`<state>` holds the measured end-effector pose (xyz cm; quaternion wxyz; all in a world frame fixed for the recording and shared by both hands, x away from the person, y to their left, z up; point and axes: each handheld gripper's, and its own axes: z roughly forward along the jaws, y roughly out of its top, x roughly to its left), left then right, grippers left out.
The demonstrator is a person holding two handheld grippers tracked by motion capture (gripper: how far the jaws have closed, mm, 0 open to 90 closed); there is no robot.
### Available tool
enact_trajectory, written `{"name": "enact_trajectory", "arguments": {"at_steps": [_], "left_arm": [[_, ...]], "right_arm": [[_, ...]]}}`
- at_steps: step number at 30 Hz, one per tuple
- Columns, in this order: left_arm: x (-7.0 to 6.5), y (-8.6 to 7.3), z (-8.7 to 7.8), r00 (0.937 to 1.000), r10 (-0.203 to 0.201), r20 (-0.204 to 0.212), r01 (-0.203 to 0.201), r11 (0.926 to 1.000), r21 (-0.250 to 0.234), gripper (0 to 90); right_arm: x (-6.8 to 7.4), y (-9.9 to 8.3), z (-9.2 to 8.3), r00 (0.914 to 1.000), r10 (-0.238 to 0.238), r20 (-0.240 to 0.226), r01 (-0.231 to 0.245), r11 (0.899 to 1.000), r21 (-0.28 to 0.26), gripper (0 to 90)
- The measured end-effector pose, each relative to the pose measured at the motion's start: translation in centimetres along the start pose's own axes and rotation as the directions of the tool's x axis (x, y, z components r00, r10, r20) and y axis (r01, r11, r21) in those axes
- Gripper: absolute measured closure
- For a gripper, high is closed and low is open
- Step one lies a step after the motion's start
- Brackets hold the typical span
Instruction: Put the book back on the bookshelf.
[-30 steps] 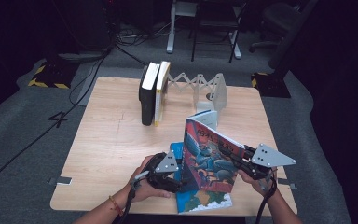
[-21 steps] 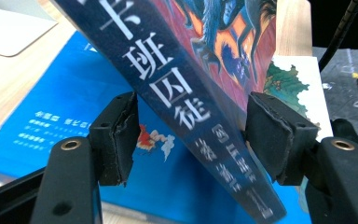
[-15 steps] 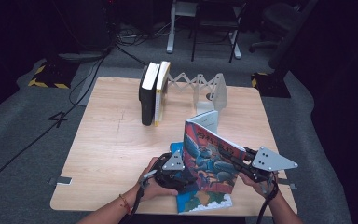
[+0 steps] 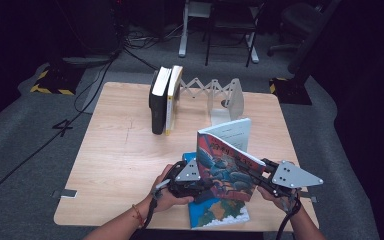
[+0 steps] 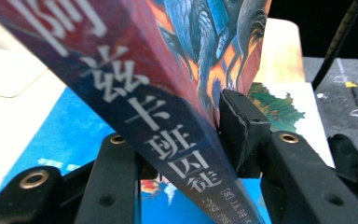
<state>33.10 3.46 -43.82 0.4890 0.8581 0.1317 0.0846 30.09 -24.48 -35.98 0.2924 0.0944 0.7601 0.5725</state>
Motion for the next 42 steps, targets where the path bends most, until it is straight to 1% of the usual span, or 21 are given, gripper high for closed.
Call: {"name": "enact_trajectory", "arguments": {"at_steps": [1, 2, 5, 6, 8, 10, 13, 14, 15, 17, 20, 23, 26, 28, 29, 31, 33, 35, 38, 40, 42], "left_arm": [[0.3, 0.1, -0.2, 0.9995, 0.011, -0.029, -0.011, 0.9999, -0.003, 63.4], [0.3, 0.1, -0.2, 0.9995, 0.011, -0.029, -0.011, 0.9999, -0.003, 64.1], [0.9, 0.1, -0.8, 0.997, 0.03, -0.071, -0.031, 0.9994, -0.013, 66.0], [1.1, 0.0, -0.9, 0.9973, 0.026, -0.068, -0.027, 0.9995, -0.018, 67.4], [1.2, -0.1, -1.2, 0.9966, 0.037, -0.073, -0.039, 0.999, -0.022, 68.8], [1.1, -0.3, -1.4, 0.9963, 0.046, -0.073, -0.047, 0.9987, -0.018, 69.1], [0.9, -0.7, -1.6, 0.9961, 0.053, -0.071, -0.053, 0.9985, -0.008, 69.6], [0.9, -0.9, -1.7, 0.9954, 0.065, -0.071, -0.065, 0.9979, -0.003, 69.8], [0.8, -1.0, -1.7, 0.9954, 0.067, -0.069, -0.067, 0.9977, -0.002, 70.5], [0.5, -1.0, -1.8, 0.9948, 0.073, -0.071, -0.074, 0.9973, -0.003, 70.9], [0.1, -1.1, -1.8, 0.994, 0.085, -0.069, -0.086, 0.9963, -0.001, 71.8], [-0.2, -1.2, -1.9, 0.9941, 0.085, -0.068, -0.086, 0.9963, -0.01, 72.5], [-0.3, -1.3, -1.9, 0.9948, 0.082, -0.061, -0.083, 0.9964, -0.015, 73.2], [-0.3, -1.4, -1.9, 0.9952, 0.076, -0.062, -0.078, 0.9968, -0.02, 73.3], [-0.3, -1.4, -1.9, 0.9956, 0.074, -0.057, -0.075, 0.9969, -0.023, 73.4], [-0.4, -1.5, -1.9, 0.996, 0.07, -0.055, -0.071, 0.9971, -0.026, 73.5], [-0.6, -1.5, -1.9, 0.9952, 0.075, -0.062, -0.077, 0.9967, -0.026, 73.5], [-0.6, -1.5, -1.9, 0.995, 0.075, -0.066, -0.077, 0.9965, -0.032, 73.4], [-0.5, -1.6, -1.9, 0.9955, 0.069, -0.065, -0.072, 0.9965, -0.043, 72.8], [-0.5, -1.6, -2.0, 0.9958, 0.065, -0.065, -0.068, 0.9961, -0.056, 71.8], [-0.5, -1.4, -2.2, 0.9968, 0.054, -0.06, -0.058, 0.9953, -0.077, 70.3]], "right_arm": [[0.0, 0.0, 0.0, 1.0, 0.002, 0.004, -0.002, 1.0, -0.001, 83.8], [0.0, 0.0, 0.1, 1.0, -0.004, 0.006, 0.004, 1.0, 0.002, 83.7], [0.0, 0.0, 0.2, 0.9999, -0.009, 0.007, 0.009, 1.0, 0.005, 83.7], [0.0, 0.0, 0.2, 1.0, -0.002, 0.009, 0.002, 1.0, 0.004, 83.4], [0.1, 0.1, 0.3, 1.0, -0.004, 0.005, 0.004, 1.0, 0.002, 83.1], [0.2, 0.2, 0.4, 0.9999, -0.013, 0.007, 0.013, 1.0, 0.002, 82.7], [0.2, 0.2, 0.2, 0.9999, -0.007, 0.009, 0.007, 1.0, -0.018, 81.4], [0.2, 0.3, -0.1, 0.9999, -0.003, 0.014, 0.004, 1.0, -0.024, 80.5], [0.0, 0.3, -0.6, 0.9997, 0.004, 0.025, -0.003, 0.999, -0.036, 78.2], [-0.2, 0.2, -0.9, 0.9994, 0.011, 0.032, -0.009, 0.999, -0.037, 77.2], [-0.7, -0.3, -1.5, 0.9981, 0.045, 0.043, -0.043, 0.998, -0.045, 72.4], [-0.9, -0.8, -2.0, 0.9957, 0.055, 0.075, -0.052, 0.998, -0.036, 66.3], [-0.9, -1.5, -2.4, 0.9891, 0.061, 0.134, -0.06, 0.998, -0.01, 61.7], [-1.0, -2.0, -2.5, 0.987, 0.074, 0.143, -0.075, 0.997, 0.002, 57.2], [-1.1, -2.3, -2.4, 0.9844, 0.094, 0.149, -0.096, 0.995, 0.008, 53.9], [-1.5, -3.3, -2.0, 0.9811, 0.139, 0.134, -0.145, 0.989, 0.04, 46.1], [-1.6, -4.3, -1.3, 0.9802, 0.161, 0.116, -0.169, 0.984, 0.064, 42.6], [-1.6, -5.0, -0.4, 0.9799, 0.184, 0.078, -0.191, 0.977, 0.095, 39.3], [-1.2, -5.5, 0.7, 0.9819, 0.184, 0.042, -0.188, 0.974, 0.126, 40.3], [-0.6, -5.5, 1.3, 0.9851, 0.166, 0.046, -0.171, 0.975, 0.141, 37.8], [-0.5, -5.5, 1.5, 0.9842, 0.168, 0.055, -0.174, 0.975, 0.137, 37.9]]}}
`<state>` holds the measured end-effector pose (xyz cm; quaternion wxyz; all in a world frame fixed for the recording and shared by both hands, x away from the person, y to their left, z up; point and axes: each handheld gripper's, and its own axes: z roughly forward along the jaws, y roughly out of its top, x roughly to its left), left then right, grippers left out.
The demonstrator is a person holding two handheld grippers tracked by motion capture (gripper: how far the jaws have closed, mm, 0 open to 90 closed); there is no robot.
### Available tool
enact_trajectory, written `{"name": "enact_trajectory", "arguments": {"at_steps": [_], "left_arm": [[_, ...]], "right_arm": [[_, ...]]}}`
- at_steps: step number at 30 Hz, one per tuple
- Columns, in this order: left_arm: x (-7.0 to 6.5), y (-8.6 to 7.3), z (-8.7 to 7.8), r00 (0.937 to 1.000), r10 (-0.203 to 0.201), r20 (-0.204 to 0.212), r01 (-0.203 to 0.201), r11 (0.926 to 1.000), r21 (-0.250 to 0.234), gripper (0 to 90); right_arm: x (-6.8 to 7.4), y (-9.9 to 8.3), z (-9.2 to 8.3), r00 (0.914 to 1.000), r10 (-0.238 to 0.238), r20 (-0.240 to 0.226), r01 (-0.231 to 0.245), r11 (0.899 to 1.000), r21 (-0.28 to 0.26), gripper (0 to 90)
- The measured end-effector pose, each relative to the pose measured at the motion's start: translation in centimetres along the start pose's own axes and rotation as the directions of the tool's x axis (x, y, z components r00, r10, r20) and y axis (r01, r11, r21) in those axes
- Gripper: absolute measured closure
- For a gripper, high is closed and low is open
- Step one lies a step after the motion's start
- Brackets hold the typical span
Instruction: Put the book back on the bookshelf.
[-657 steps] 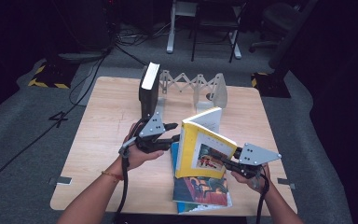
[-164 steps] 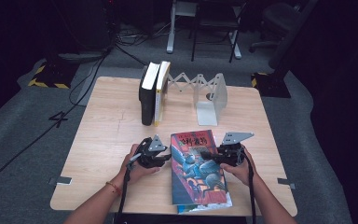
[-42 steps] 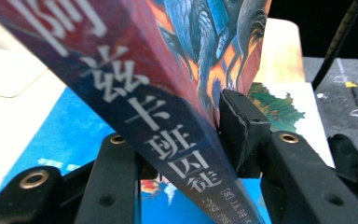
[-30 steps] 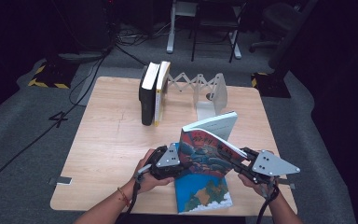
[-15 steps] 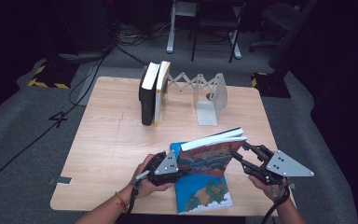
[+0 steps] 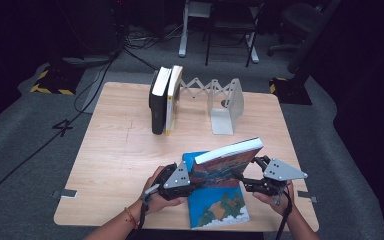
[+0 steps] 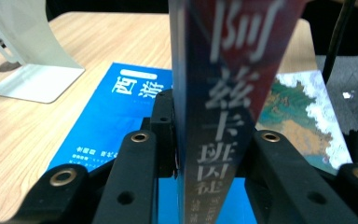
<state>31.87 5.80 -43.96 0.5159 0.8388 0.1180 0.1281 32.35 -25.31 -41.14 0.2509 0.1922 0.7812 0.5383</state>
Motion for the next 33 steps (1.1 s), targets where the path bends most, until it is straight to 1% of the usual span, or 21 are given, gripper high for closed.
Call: {"name": "enact_trajectory", "arguments": {"at_steps": [2, 3, 5, 6, 7, 9, 11, 15, 17, 18, 20, 22, 24, 26, 30, 33], "left_arm": [[0.0, 0.3, -0.2, 0.9998, -0.017, 0.011, 0.017, 0.9996, -0.022, 69.1], [0.0, 0.5, -0.4, 0.9999, -0.008, 0.012, 0.009, 0.9995, -0.03, 67.9], [-0.1, 0.9, -0.6, 0.9998, -0.013, 0.015, 0.014, 0.9989, -0.045, 66.8], [-0.1, 1.1, -0.7, 0.9999, -0.004, 0.016, 0.005, 0.9988, -0.048, 66.6], [-0.1, 1.4, -0.7, 0.9998, -0.01, 0.017, 0.011, 0.9982, -0.059, 66.6], [-0.2, 1.8, -0.8, 0.9998, -0.01, 0.018, 0.011, 0.9973, -0.072, 64.4], [-0.3, 2.5, -0.8, 0.9998, -0.01, 0.015, 0.011, 0.9956, -0.093, 62.7], [-0.1, 3.5, -1.2, 0.9996, -0.016, 0.021, 0.019, 0.9918, -0.127, 62.6], [0.0, 3.9, -1.4, 0.9998, -0.007, 0.019, 0.01, 0.99, -0.14, 62.7], [0.0, 4.1, -1.4, 0.9997, -0.008, 0.021, 0.011, 0.9895, -0.144, 62.0], [0.1, 4.4, -1.5, 1.0, -0.005, 0.007, 0.006, 0.9889, -0.148, 62.1], [0.2, 4.7, -1.4, 1.0, -0.005, 0.004, 0.005, 0.989, -0.148, 61.5], [0.3, 5.2, -1.2, 0.9999, -0.011, -0.003, 0.01, 0.9892, -0.146, 60.4], [0.3, 5.5, -1.0, 0.9999, -0.011, 0.0, 0.011, 0.9892, -0.146, 57.7], [0.4, 6.0, -0.9, 0.9998, -0.018, 0.002, 0.018, 0.9864, -0.163, 58.5], [0.4, 6.3, -0.9, 0.9999, -0.007, -0.01, 0.005, 0.9873, -0.159, 60.3]], "right_arm": [[0.0, 0.0, 0.0, 1.0, 0.007, 0.003, -0.007, 1.0, -0.003, 38.5], [0.0, -0.1, -0.1, 1.0, 0.008, 0.005, -0.008, 1.0, -0.003, 38.9], [0.1, -0.1, -0.1, 0.9999, 0.009, 0.004, -0.009, 1.0, -0.008, 39.1], [0.1, -0.1, -0.2, 0.9999, 0.009, 0.005, -0.009, 1.0, -0.007, 39.1], [0.1, -0.1, -0.2, 0.9999, 0.011, 0.005, -0.011, 1.0, -0.01, 39.1], [0.2, -0.1, -0.2, 0.9999, 0.013, 0.006, -0.013, 1.0, -0.01, 39.1], [0.3, -0.1, -0.2, 0.9998, 0.016, 0.011, -0.015, 1.0, -0.011, 39.0], [0.3, 0.0, -0.1, 0.9998, 0.015, 0.012, -0.015, 1.0, -0.007, 39.0], [0.3, 0.0, -0.1, 0.9998, 0.017, 0.014, -0.017, 1.0, -0.009, 39.0], [0.3, 0.0, -0.1, 0.9997, 0.017, 0.015, -0.017, 1.0, -0.009, 39.1], [0.3, 0.0, 0.0, 0.9997, 0.022, 0.015, -0.022, 1.0, -0.009, 39.1], [0.3, 0.0, 0.0, 0.9995, 0.029, 0.015, -0.029, 1.0, -0.005, 39.1], [0.3, 0.0, 0.0, 0.9996, 0.022, 0.018, -0.022, 1.0, -0.007, 39.0], [0.2, 0.1, 0.1, 0.9997, 0.016, 0.02, -0.016, 1.0, -0.005, 39.0], [0.2, 0.0, 0.1, 0.9997, 0.018, 0.017, -0.018, 1.0, -0.003, 39.0], [0.2, 0.0, 0.1, 0.9997, 0.021, 0.016, -0.021, 1.0, -0.003, 38.7]]}}
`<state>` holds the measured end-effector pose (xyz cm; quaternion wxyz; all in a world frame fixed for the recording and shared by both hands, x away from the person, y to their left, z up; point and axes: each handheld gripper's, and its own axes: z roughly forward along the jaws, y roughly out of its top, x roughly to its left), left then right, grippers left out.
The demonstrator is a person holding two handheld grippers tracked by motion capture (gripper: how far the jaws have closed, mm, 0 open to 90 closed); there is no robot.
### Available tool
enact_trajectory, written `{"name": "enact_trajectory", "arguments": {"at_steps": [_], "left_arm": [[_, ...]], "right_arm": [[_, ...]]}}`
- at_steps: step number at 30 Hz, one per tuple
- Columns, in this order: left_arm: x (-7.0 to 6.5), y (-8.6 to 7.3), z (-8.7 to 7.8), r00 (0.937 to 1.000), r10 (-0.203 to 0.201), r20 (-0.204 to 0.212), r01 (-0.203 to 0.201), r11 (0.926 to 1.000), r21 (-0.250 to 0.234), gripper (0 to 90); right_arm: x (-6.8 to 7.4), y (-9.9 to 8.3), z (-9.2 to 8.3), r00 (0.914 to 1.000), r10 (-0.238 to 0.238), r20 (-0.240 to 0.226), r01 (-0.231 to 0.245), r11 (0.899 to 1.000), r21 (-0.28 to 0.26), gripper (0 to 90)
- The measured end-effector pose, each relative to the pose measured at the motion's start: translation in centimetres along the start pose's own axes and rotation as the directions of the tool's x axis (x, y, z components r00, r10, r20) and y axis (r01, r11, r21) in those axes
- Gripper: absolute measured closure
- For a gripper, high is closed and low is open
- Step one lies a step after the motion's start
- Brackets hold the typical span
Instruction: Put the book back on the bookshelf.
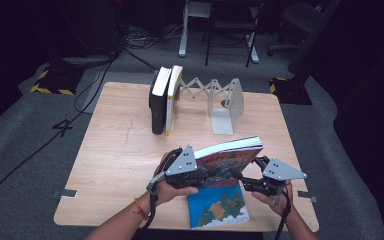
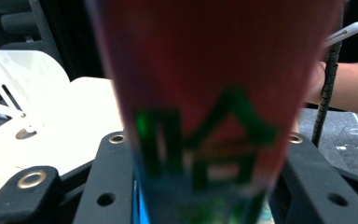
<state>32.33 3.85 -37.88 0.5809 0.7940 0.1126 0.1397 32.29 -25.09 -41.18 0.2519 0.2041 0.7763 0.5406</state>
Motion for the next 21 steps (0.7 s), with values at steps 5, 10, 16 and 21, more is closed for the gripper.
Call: {"name": "enact_trajectory", "arguments": {"at_steps": [5, 10, 16, 21], "left_arm": [[-0.1, 0.4, 0.2, 0.9999, 0.009, -0.011, -0.008, 0.9999, 0.015, 71.2], [-0.1, 0.5, 0.2, 0.9999, 0.013, -0.011, -0.013, 0.9997, 0.022, 72.7], [0.7, 0.4, 0.5, 0.9996, -0.016, -0.022, 0.016, 0.9999, 0.003, 73.4], [1.3, 0.7, 0.9, 0.9982, -0.011, -0.058, 0.011, 0.9999, 0.006, 73.3]], "right_arm": [[0.0, 0.0, 0.0, 1.0, 0.0, -0.001, 0.0, 1.0, 0.003, 37.4], [-0.1, -0.1, 0.0, 1.0, -0.007, 0.001, 0.007, 1.0, 0.005, 37.2], [-0.9, -0.6, -0.3, 0.9994, -0.002, 0.034, 0.001, 0.999, 0.032, 32.5], [-2.0, -1.2, -0.6, 0.9979, 0.021, 0.062, -0.024, 0.999, 0.045, 32.2]]}}
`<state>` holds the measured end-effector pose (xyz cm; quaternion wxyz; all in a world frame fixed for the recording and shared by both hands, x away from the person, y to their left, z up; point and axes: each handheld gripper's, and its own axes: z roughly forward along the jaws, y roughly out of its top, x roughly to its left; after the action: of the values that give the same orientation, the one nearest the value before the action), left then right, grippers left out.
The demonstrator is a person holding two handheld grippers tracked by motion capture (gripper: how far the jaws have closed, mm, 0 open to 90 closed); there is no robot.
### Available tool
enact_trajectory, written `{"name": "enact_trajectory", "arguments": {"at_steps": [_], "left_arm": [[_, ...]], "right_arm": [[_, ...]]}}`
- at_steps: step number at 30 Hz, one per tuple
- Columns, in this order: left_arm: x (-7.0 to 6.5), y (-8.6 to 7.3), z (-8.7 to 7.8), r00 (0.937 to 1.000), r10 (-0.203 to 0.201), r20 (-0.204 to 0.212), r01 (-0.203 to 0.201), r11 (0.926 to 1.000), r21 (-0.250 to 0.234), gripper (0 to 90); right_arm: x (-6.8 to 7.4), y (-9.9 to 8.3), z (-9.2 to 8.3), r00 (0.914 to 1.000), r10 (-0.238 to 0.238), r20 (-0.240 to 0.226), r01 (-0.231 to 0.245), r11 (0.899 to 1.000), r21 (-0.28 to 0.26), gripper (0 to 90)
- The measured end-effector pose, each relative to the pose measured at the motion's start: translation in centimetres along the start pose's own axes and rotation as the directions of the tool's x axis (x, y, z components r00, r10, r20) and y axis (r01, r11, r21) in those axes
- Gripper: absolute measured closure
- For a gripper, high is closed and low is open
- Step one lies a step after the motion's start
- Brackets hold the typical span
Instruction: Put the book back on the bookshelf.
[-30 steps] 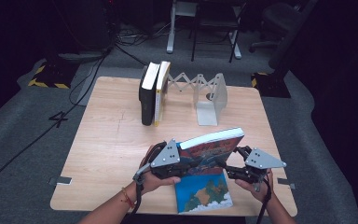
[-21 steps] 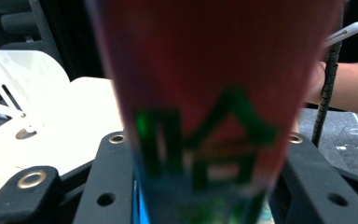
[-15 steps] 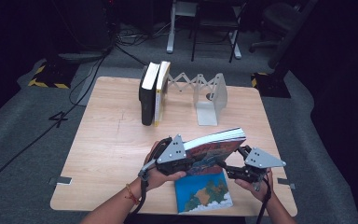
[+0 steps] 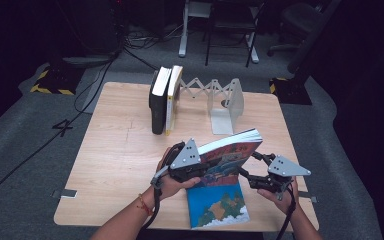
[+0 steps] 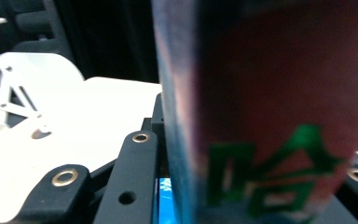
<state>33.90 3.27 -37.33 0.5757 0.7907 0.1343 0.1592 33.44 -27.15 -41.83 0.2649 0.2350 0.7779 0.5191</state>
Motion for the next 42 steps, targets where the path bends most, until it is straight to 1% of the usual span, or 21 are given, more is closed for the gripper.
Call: {"name": "enact_trajectory", "arguments": {"at_steps": [4, 9, 11, 12, 15, 17, 20, 21, 22, 24, 25, 26, 28, 30, 31, 32, 36, 39, 40, 41, 42], "left_arm": [[1.0, 0.9, 0.5, 0.9993, 0.01, -0.036, -0.01, 0.9999, -0.005, 73.6], [2.3, 1.9, 1.1, 0.996, 0.031, -0.083, -0.031, 0.9995, 0.009, 73.8], [3.3, 2.3, 1.3, 0.9925, 0.038, -0.117, -0.036, 0.9992, 0.015, 73.8], [4.0, 2.5, 1.4, 0.9897, 0.037, -0.138, -0.035, 0.9993, 0.015, 73.8], [5.3, 2.9, 1.5, 0.984, 0.026, -0.176, -0.024, 0.9996, 0.013, 73.8], [6.5, 3.2, 1.6, 0.9766, 0.02, -0.214, -0.017, 0.9997, 0.016, 73.8], [8.2, 3.4, 1.9, 0.9683, 0.02, -0.249, -0.012, 0.9994, 0.032, 73.8], [8.8, 3.4, 2.1, 0.9639, 0.022, -0.265, -0.011, 0.999, 0.043, 73.7], [9.4, 3.3, 2.3, 0.957, 0.017, -0.289, -0.003, 0.9988, 0.049, 73.8], [10.4, 3.0, 2.8, 0.9463, 0.012, -0.323, 0.007, 0.9983, 0.057, 73.8], [10.9, 2.8, 3.0, 0.9403, 0.002, -0.34, 0.02, 0.9979, 0.062, 73.8], [11.4, 2.6, 3.2, 0.9368, -0.001, -0.35, 0.026, 0.9973, 0.068, 73.8], [12.6, 2.1, 3.6, 0.926, -0.037, -0.376, 0.068, 0.9951, 0.071, 73.8], [13.7, 1.5, 3.9, 0.9168, -0.039, -0.397, 0.078, 0.9935, 0.082, 73.7], [14.1, 1.3, 4.0, 0.9091, -0.053, -0.413, 0.092, 0.9928, 0.076, 73.8], [14.6, 1.0, 4.1, 0.9036, -0.057, -0.425, 0.097, 0.9927, 0.072, 73.8], [15.9, 0.2, 4.6, 0.8873, -0.087, -0.453, 0.127, 0.9901, 0.059, 73.8], [16.0, -0.2, 4.9, 0.88, -0.102, -0.464, 0.141, 0.9887, 0.051, 73.7], [15.9, -0.5, 5.1, 0.8777, -0.103, -0.468, 0.147, 0.9874, 0.058, 73.7], [15.8, -0.6, 5.0, 0.8775, -0.108, -0.467, 0.148, 0.9878, 0.048, 73.6], [15.7, -0.7, 5.0, 0.8755, -0.122, -0.467, 0.159, 0.9865, 0.039, 73.6]], "right_arm": [[-0.9, -0.4, 0.0, 0.9989, 0.042, 0.021, -0.042, 0.999, 0.028, 32.1], [-1.0, -0.6, 0.0, 0.9991, 0.035, 0.022, -0.036, 0.999, 0.038, 32.1], [-1.1, -0.7, 0.0, 0.9989, 0.038, 0.029, -0.039, 0.998, 0.045, 32.2], [-1.1, -0.7, 0.0, 0.9986, 0.042, 0.03, -0.044, 0.998, 0.043, 32.4], [-1.0, -0.7, 0.0, 0.9989, 0.035, 0.03, -0.036, 0.998, 0.05, 32.3], [-0.9, -0.7, 0.0, 0.9989, 0.037, 0.028, -0.038, 0.998, 0.057, 32.3], [-0.8, -0.9, 0.2, 0.9992, 0.029, 0.027, -0.031, 0.997, 0.068, 32.3], [-0.7, -0.9, 0.2, 0.9993, 0.027, 0.026, -0.029, 0.997, 0.07, 32.3], [-0.7, -0.9, 0.3, 0.9994, 0.025, 0.025, -0.026, 0.997, 0.071, 32.3], [-0.6, -1.0, 0.3, 0.9995, 0.023, 0.024, -0.024, 0.997, 0.078, 32.3], [-0.6, -1.0, 0.3, 0.9995, 0.018, 0.025, -0.02, 0.996, 0.082, 32.2], [-0.5, -1.0, 0.3, 0.9996, 0.015, 0.024, -0.017, 0.996, 0.084, 32.2], [-0.5, -1.1, 0.3, 0.9997, 0.009, 0.023, -0.011, 0.996, 0.09, 32.3], [-0.3, -1.1, 0.3, 0.9996, -0.001, 0.027, -0.001, 0.995, 0.096, 32.3], [-0.3, -1.1, 0.3, 0.9996, -0.009, 0.027, 0.006, 0.995, 0.098, 32.2], [-0.3, -1.1, 0.3, 0.9995, -0.012, 0.028, 0.009, 0.995, 0.098, 32.2], [-0.3, -1.3, 0.2, 0.9996, -0.015, 0.025, 0.012, 0.994, 0.104, 32.3], [-0.4, -1.4, 0.3, 0.9996, -0.016, 0.025, 0.013, 0.994, 0.109, 32.3], [-0.4, -1.4, 0.3, 0.9995, -0.017, 0.025, 0.014, 0.994, 0.112, 32.4], [-0.4, -1.5, 0.4, 0.9995, -0.02, 0.024, 0.017, 0.993, 0.113, 32.4], [-0.3, -1.4, 0.4, 0.9995, -0.023, 0.023, 0.02, 0.993, 0.114, 32.4]]}}
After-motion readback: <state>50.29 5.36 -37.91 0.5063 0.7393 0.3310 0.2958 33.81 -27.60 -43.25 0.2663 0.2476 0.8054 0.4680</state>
